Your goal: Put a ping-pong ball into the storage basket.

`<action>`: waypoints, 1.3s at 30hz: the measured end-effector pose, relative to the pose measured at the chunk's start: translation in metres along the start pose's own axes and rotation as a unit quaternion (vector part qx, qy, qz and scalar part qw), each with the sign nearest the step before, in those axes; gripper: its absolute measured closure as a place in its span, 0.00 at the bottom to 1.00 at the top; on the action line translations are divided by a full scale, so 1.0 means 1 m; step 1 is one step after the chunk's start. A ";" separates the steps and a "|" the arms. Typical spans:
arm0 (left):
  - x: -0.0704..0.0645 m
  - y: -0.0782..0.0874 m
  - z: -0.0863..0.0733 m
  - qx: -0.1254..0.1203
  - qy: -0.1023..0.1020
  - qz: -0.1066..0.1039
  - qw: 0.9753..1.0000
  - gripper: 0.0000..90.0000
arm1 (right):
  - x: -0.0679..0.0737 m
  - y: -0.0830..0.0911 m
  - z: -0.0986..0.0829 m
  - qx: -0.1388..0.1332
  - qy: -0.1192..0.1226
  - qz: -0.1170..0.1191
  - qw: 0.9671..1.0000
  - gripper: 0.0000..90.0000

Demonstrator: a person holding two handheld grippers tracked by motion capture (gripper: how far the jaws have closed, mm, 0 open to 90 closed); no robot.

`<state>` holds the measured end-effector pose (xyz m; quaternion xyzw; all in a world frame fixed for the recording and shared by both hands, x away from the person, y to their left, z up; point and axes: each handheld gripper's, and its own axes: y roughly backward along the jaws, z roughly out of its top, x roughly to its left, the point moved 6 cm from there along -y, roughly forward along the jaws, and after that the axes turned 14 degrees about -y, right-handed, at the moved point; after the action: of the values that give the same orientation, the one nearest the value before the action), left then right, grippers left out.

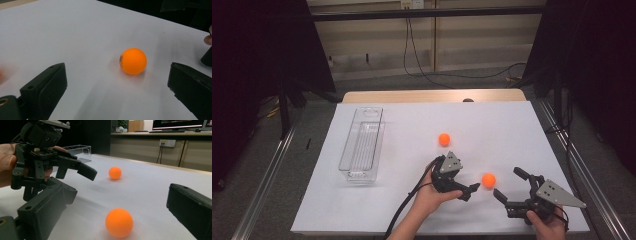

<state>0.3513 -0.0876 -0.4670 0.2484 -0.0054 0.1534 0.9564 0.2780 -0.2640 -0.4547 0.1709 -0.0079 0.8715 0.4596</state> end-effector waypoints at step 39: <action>-0.006 -0.017 0.006 0.032 -0.009 -0.012 0.999 0.06 | 0.000 0.001 0.001 -0.003 -0.001 0.001 1.000 0.02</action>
<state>0.3510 -0.1068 -0.4702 0.2799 -0.0063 0.1395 0.9498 0.2777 -0.2643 -0.4536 0.1705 -0.0112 0.8718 0.4592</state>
